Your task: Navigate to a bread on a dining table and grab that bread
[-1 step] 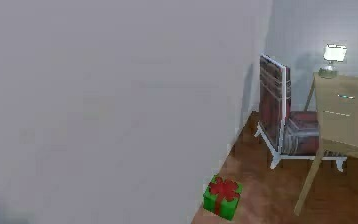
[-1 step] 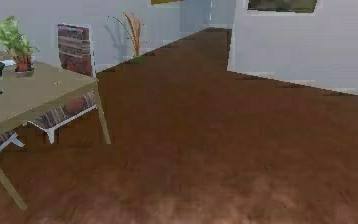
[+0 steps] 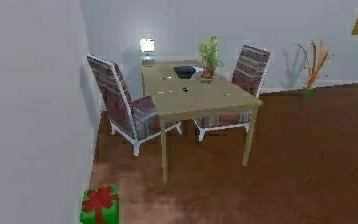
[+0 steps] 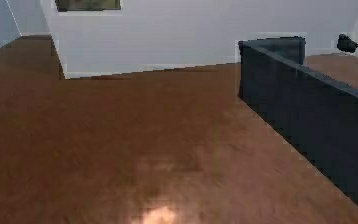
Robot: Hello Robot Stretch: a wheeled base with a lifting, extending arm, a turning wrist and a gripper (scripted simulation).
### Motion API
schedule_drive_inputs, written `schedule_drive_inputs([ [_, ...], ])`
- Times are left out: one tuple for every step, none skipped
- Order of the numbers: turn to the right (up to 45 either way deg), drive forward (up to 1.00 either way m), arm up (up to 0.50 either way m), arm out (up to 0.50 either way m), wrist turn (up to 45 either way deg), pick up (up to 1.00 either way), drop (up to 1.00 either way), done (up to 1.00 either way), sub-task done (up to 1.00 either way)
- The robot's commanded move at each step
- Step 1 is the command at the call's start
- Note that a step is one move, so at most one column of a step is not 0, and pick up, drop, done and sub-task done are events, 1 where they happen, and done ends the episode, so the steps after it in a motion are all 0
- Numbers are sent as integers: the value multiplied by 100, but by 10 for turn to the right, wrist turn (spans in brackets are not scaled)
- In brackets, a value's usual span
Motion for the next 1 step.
schedule_drive_inputs([
  [450, 0, 0, 0, 0, 0, 0, 0, 0],
])
